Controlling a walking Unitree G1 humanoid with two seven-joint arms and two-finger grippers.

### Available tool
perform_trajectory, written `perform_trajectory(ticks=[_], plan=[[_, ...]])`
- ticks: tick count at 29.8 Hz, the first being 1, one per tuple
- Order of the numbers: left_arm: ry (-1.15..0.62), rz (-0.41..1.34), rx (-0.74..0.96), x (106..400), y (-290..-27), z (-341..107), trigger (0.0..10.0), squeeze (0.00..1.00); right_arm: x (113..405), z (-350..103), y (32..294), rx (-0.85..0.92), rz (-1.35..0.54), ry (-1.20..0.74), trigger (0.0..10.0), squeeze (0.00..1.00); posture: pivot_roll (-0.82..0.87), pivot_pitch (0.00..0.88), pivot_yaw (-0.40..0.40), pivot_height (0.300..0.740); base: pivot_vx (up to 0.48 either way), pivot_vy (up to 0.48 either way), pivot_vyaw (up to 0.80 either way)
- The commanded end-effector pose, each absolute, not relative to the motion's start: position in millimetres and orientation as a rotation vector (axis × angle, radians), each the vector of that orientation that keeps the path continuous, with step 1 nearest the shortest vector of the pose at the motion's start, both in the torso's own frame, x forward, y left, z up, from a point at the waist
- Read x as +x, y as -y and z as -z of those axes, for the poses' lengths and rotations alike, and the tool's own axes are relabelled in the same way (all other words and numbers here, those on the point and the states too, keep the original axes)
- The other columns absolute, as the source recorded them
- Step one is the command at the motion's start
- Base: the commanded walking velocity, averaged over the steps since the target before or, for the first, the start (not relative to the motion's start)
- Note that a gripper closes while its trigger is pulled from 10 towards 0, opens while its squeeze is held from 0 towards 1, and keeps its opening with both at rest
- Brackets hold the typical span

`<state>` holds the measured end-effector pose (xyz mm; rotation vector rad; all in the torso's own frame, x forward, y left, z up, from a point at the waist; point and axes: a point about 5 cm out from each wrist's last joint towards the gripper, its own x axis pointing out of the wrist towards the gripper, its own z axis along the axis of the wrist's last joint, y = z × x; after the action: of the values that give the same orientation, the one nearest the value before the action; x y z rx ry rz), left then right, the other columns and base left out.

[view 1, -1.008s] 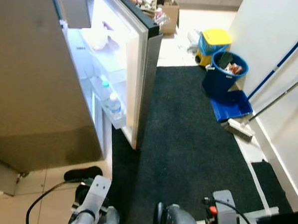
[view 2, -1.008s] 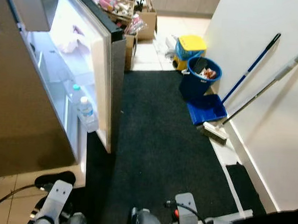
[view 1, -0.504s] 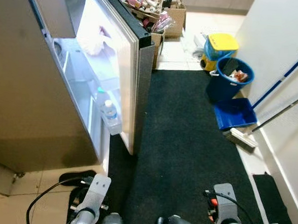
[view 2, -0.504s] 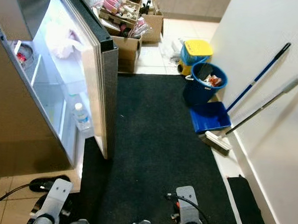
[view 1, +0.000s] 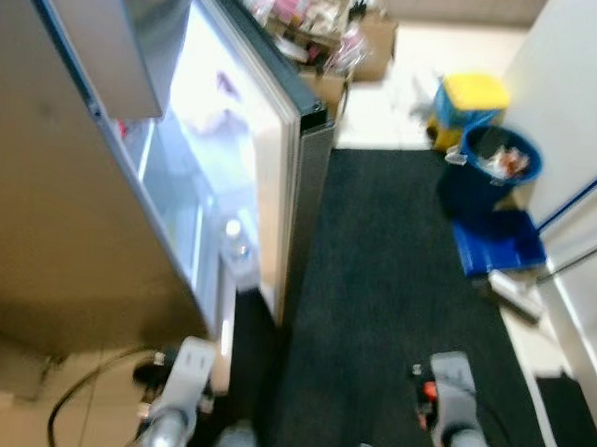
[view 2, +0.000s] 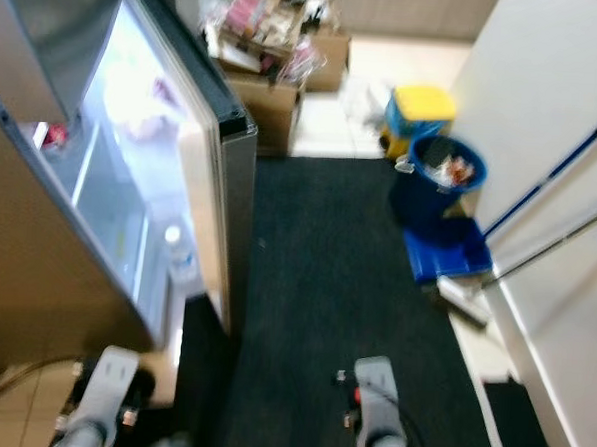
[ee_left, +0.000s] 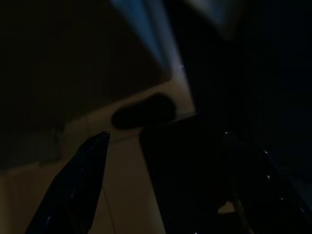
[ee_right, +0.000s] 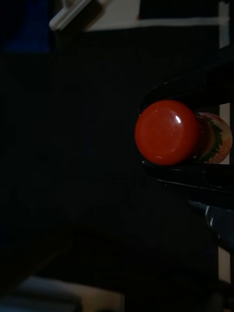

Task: Restocking fridge

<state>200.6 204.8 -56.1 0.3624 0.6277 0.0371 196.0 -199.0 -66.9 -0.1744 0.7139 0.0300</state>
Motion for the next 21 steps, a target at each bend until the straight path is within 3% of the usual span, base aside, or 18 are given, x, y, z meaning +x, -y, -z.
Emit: perform_trajectory(ticks=[1,17,21], plan=[[-0.673,-0.028,0.353,187.8,-203.3,64.4,10.0,0.00,179.8,74.8,205.9,-0.169,-0.007,-0.769,10.0,0.00,0.00,0.164,-0.087,0.740,0.000,0.000,0.00],[-0.643,-0.016,0.367,189.8,-201.7,62.8,10.0,0.00,180.3,75.2,203.5,-0.169,-0.018,-0.773,10.0,0.00,0.00,0.161,-0.083,0.740,0.000,0.000,0.00],[-0.636,-0.012,0.372,190.6,-201.6,62.1,10.0,0.00,180.2,75.4,203.2,-0.171,-0.018,-0.773,10.0,0.00,-0.01,0.161,-0.083,0.740,0.332,0.000,0.00]])
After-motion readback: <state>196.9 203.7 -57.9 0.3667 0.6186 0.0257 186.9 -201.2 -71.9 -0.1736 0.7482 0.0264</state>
